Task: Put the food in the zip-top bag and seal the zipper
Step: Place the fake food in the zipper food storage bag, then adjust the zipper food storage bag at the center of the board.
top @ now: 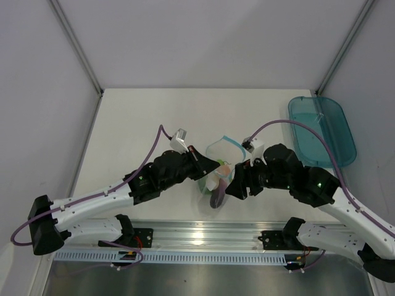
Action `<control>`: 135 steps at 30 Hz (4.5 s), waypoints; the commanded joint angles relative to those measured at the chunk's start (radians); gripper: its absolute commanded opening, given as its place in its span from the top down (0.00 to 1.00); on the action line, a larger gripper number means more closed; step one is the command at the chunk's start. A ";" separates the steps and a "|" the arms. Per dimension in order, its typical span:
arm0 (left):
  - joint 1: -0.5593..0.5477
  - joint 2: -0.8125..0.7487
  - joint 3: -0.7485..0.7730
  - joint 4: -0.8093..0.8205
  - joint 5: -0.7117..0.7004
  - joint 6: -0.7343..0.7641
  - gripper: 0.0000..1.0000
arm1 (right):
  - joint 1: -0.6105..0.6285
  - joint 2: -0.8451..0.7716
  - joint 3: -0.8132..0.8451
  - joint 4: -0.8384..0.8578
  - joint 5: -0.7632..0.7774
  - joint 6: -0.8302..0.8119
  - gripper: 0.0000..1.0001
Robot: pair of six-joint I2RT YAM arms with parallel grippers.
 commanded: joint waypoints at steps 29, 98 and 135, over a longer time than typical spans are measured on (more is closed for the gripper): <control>-0.019 -0.018 -0.019 0.082 -0.018 -0.015 0.97 | 0.115 0.096 0.055 0.019 0.338 -0.059 1.00; -0.025 0.190 0.230 0.053 1.019 1.281 0.29 | 0.120 0.035 0.218 -0.256 -0.142 -0.415 1.00; -0.019 -0.064 0.007 -0.022 0.673 0.951 0.99 | 0.120 0.099 0.255 -0.250 0.042 -0.420 0.65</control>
